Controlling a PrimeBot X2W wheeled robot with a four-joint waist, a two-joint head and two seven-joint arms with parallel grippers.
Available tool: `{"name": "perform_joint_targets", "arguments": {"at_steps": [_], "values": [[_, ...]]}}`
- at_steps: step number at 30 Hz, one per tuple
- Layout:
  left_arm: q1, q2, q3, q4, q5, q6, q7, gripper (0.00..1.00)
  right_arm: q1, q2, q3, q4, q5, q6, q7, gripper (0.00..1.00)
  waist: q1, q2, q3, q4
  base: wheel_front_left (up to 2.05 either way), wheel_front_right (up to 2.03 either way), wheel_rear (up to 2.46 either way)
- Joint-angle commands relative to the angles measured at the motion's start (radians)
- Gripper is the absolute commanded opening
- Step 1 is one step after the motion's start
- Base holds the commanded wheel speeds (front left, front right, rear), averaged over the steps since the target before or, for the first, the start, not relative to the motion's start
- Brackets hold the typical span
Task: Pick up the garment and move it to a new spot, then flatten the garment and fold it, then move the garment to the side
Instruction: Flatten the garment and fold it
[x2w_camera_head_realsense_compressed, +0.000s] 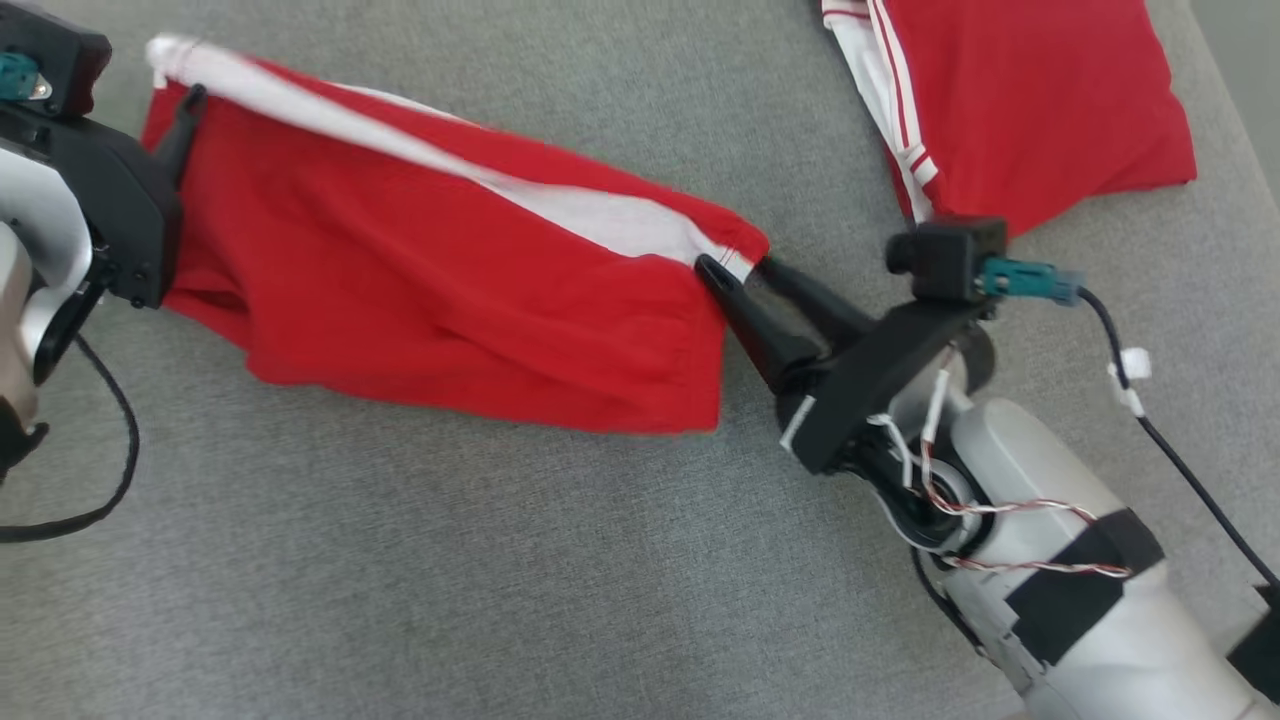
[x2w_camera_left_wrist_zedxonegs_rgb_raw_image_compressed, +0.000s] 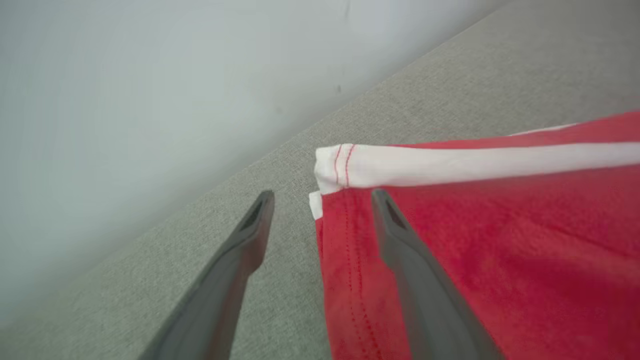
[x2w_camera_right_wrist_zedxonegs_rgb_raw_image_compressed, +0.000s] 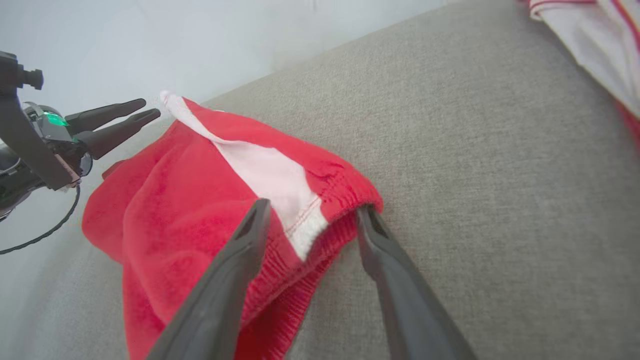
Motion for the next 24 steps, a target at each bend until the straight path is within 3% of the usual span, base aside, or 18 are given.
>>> {"name": "perform_joint_targets", "arguments": {"at_steps": [1,10,16,24], "values": [[0.007,-0.003,-0.001,0.008,-0.017,0.002,-0.017,1.0,0.014,-0.009,-0.004,-0.004,-0.01,-0.003,-0.011,1.0,-0.0001,-0.0001,-0.025,0.018,0.0,0.0,0.0],[0.093,-0.03,0.04,0.043,-0.143,0.002,-0.196,1.0,0.146,-0.068,-0.121,-0.106,-0.133,-0.003,-0.153,1.0,-0.0001,-0.0001,-0.123,0.067,0.0,0.0,0.0],[0.187,-0.054,0.075,0.053,-0.202,0.007,-0.271,1.0,0.291,-0.027,-0.271,-0.18,-0.266,-0.003,-0.259,1.0,-0.0001,-0.0001,-0.171,0.087,0.0,0.0,0.0],[0.276,-0.131,0.089,0.052,-0.236,0.03,-0.288,1.0,0.44,0.065,-0.407,-0.234,-0.404,-0.003,-0.307,1.0,-0.0001,-0.0001,-0.189,0.102,0.0,0.0,0.0]]}}
